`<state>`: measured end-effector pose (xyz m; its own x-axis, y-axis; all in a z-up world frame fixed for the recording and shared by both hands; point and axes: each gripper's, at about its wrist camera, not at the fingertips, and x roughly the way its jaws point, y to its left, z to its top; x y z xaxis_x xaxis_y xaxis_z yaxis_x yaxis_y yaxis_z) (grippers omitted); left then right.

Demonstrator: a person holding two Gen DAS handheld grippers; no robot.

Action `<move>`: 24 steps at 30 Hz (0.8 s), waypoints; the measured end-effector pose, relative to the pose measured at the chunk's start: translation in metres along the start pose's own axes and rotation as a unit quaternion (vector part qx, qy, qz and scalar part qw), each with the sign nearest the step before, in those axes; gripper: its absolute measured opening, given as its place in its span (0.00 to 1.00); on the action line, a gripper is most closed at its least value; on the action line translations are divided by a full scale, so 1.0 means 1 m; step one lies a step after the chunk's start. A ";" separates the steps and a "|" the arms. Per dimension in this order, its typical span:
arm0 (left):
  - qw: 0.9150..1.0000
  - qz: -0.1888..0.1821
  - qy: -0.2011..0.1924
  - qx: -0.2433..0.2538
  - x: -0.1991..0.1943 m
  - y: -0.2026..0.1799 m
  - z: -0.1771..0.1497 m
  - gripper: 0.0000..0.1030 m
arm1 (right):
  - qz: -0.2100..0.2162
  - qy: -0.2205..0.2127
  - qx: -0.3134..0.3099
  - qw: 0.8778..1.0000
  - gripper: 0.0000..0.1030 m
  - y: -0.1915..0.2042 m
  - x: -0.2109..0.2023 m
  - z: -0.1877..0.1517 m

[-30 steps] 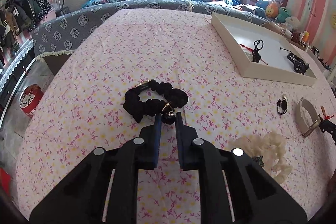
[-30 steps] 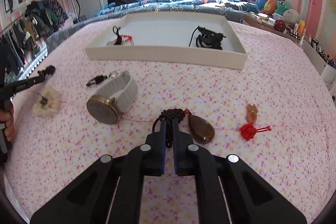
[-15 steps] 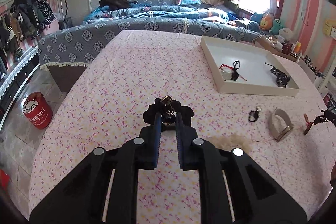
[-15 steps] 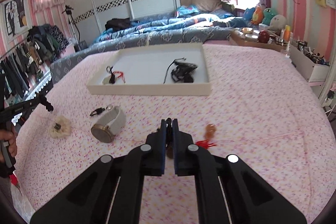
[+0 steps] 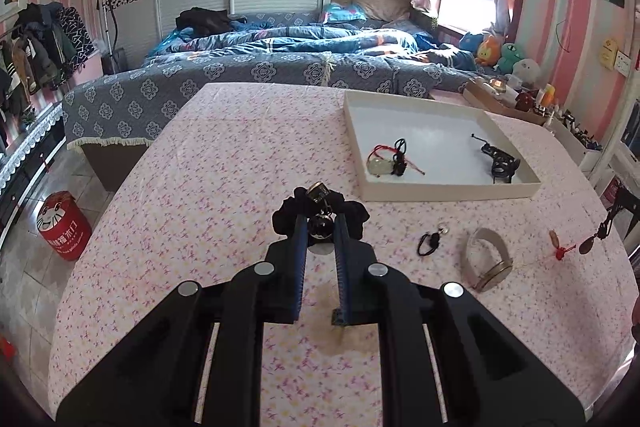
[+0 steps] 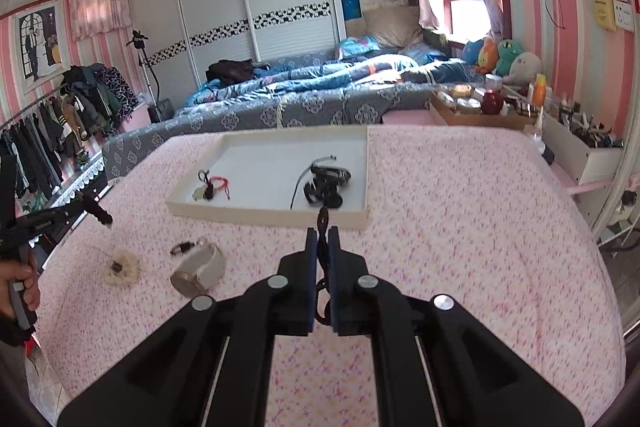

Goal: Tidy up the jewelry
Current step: 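Place the scrunchie and cord pendant into the white tray, opening both tools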

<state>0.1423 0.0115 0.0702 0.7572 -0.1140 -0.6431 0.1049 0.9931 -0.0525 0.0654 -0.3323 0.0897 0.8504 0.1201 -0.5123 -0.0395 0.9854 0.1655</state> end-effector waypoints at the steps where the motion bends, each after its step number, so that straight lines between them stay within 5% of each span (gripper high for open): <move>1: 1.000 -0.003 -0.001 0.001 0.000 -0.003 0.002 0.11 | 0.000 -0.004 -0.003 1.000 0.05 0.000 0.000 0.006; 13: 0.999 -0.018 -0.018 0.020 0.020 -0.038 0.058 0.11 | -0.001 -0.032 -0.033 0.999 0.05 0.011 0.027 0.075; 24: 0.999 -0.027 -0.017 0.025 0.075 -0.086 0.110 0.11 | 0.024 -0.010 -0.050 0.998 0.05 0.031 0.093 0.131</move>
<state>0.2613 -0.0858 0.1107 0.7711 -0.1696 -0.6137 0.1776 0.9829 -0.0484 0.2124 -0.3066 0.1574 0.8568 0.1659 -0.4882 -0.1319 0.9858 0.1036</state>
